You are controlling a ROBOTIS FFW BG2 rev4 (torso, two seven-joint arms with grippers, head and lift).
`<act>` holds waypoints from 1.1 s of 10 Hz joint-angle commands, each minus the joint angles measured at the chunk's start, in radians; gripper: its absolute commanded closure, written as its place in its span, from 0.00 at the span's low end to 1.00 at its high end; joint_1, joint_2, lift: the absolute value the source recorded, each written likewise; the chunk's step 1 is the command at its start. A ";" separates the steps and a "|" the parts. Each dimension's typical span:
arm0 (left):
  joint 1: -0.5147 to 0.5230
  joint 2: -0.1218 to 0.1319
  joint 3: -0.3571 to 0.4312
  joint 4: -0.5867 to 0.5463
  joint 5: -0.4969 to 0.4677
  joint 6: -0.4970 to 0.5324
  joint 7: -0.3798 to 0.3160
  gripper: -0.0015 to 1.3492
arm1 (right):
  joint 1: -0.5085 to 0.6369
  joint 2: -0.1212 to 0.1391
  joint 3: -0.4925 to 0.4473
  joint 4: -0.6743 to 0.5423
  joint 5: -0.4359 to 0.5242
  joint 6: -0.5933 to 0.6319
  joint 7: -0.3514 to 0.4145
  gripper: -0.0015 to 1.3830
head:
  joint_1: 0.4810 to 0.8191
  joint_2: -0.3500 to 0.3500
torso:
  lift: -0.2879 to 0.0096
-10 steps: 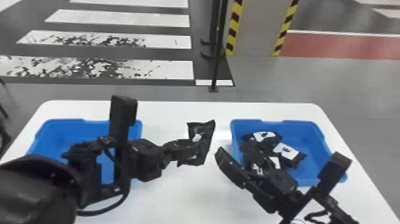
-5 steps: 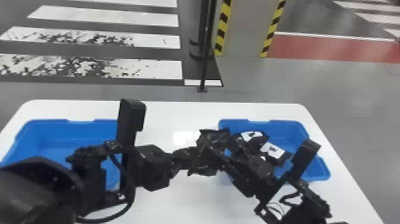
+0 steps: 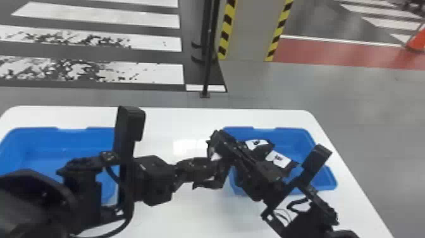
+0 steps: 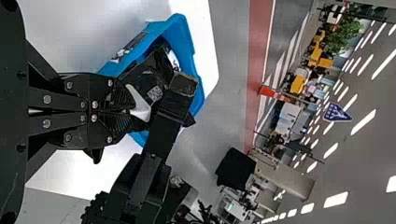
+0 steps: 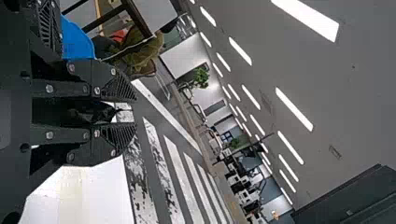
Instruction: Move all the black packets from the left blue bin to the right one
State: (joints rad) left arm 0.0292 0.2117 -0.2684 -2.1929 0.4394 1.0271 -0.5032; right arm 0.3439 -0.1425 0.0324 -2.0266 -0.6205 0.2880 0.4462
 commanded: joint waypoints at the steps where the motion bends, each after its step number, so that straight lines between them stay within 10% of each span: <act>1: 0.003 0.000 0.005 0.000 0.013 -0.016 0.000 0.88 | 0.002 0.001 0.001 -0.002 -0.012 0.009 0.000 0.92 | 0.63 0.24 | 0.50; 3: 0.035 -0.005 0.031 0.000 0.033 -0.028 0.005 0.21 | -0.017 0.006 -0.032 0.015 -0.018 0.011 -0.001 0.92 | 0.63 0.25 | 0.50; 4: 0.071 -0.005 0.047 0.000 0.045 -0.053 0.002 0.03 | -0.040 0.004 -0.072 0.037 -0.014 0.011 -0.003 0.92 | 0.63 0.25 | 0.50; 10: 0.322 -0.061 0.302 -0.145 0.079 -0.173 -0.031 0.18 | -0.233 -0.031 -0.304 0.334 0.232 0.011 -0.003 0.92 | 0.63 0.11 | 0.50; 11: 0.366 -0.072 0.342 -0.162 0.079 -0.190 -0.031 0.18 | -0.263 -0.034 -0.310 0.401 0.244 0.011 -0.007 0.77 | 0.63 0.10 | 0.50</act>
State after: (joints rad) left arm 0.3721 0.1447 0.0524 -2.3462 0.5176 0.8463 -0.5338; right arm 0.0970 -0.1744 -0.2722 -1.6614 -0.3866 0.2989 0.4387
